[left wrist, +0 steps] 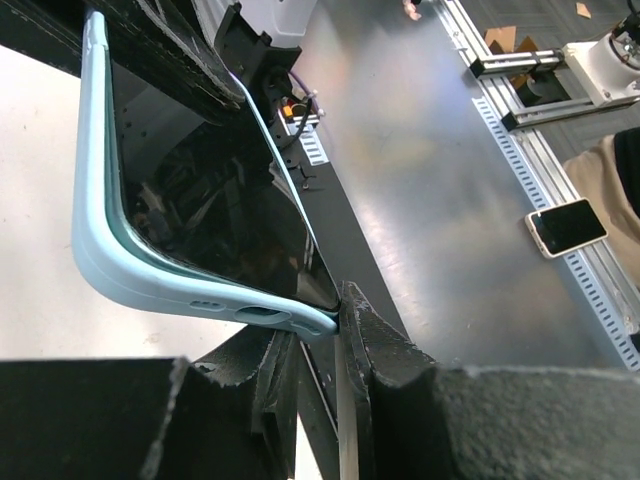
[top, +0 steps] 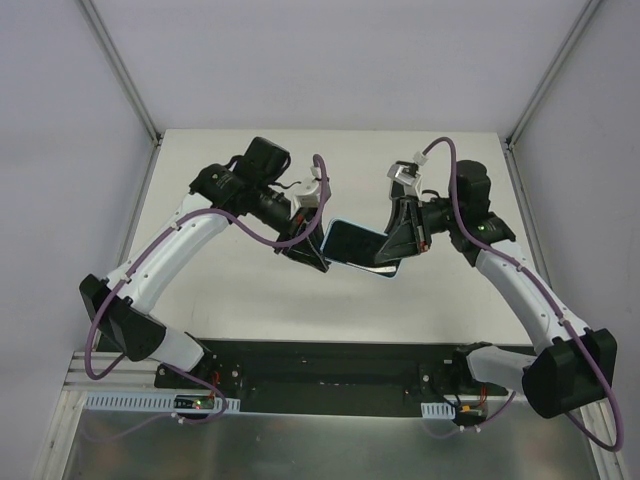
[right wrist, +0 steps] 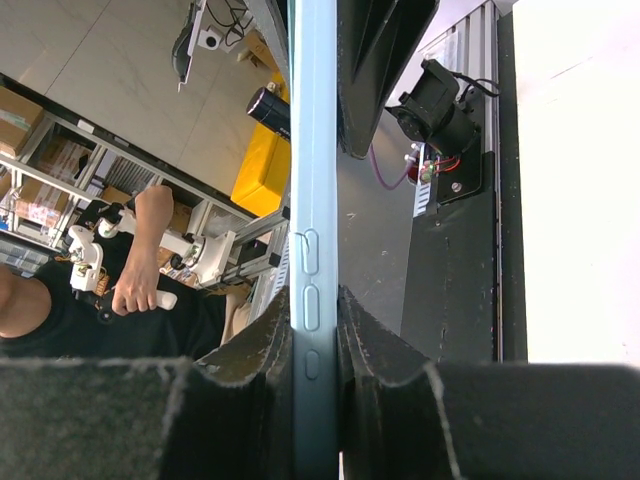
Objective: Take the phone out of the phone case
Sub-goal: Remove the phone case from the phone.
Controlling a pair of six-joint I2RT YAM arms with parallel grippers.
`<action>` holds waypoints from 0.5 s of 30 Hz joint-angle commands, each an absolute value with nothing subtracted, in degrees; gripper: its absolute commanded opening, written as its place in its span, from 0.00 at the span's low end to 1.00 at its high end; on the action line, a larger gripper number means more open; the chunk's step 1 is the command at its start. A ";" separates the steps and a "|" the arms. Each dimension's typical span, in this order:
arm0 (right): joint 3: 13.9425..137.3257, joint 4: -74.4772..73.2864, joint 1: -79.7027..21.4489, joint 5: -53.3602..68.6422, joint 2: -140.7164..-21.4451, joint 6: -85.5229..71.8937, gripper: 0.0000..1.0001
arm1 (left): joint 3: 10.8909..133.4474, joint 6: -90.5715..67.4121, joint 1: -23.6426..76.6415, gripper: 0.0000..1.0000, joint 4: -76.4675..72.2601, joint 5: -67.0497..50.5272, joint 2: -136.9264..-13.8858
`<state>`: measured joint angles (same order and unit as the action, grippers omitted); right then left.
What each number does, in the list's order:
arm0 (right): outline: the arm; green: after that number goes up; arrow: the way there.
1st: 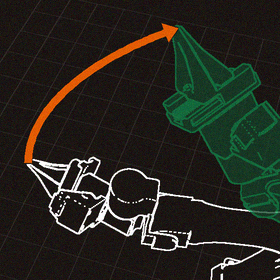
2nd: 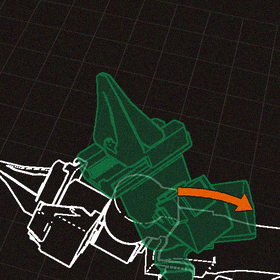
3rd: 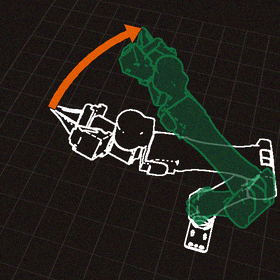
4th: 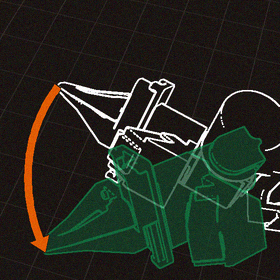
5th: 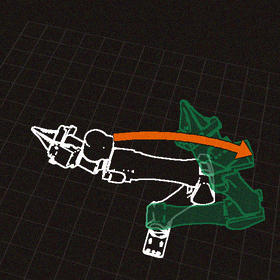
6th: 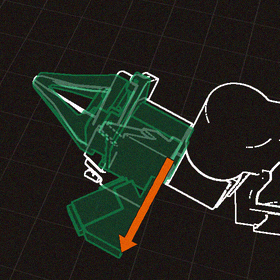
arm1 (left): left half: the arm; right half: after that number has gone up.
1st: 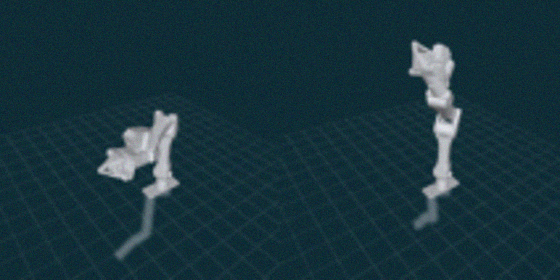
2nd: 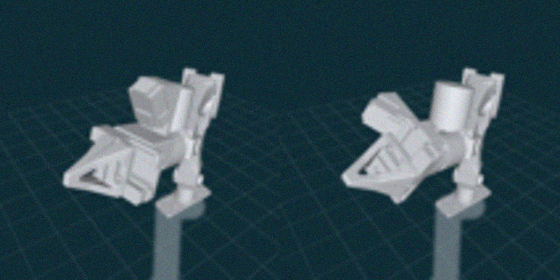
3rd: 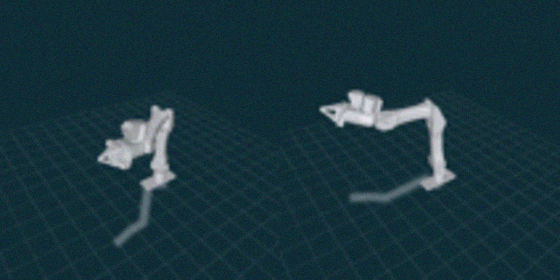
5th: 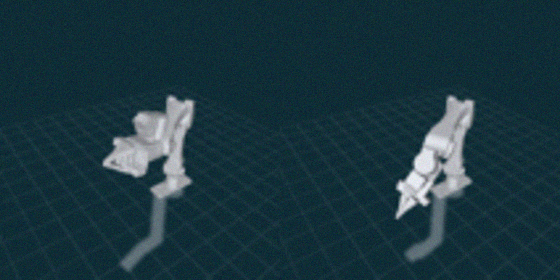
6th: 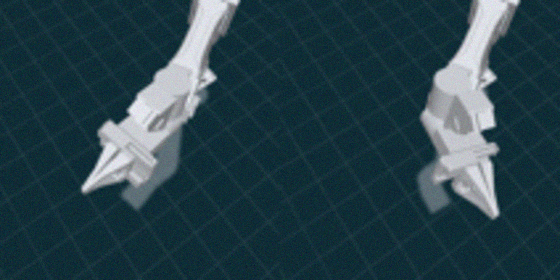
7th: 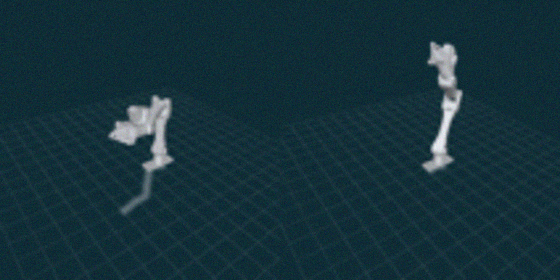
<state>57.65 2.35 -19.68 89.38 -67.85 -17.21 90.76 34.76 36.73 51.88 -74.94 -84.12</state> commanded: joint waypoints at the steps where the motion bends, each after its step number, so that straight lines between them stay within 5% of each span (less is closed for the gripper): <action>1: 63.72 7.29 -23.82 87.19 -68.55 -21.09 0.00 | 91.05 46.23 42.19 0.00 47.37 -68.20 -88.33; 15: 63.98 7.03 -24.79 88.06 -68.38 -20.83 0.00 | 94.30 49.83 42.10 0.00 49.13 -64.08 -91.40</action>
<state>57.65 2.24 -20.43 89.38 -68.97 -17.39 93.25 42.30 36.82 59.44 -71.57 -86.04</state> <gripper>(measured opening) 0.209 0.173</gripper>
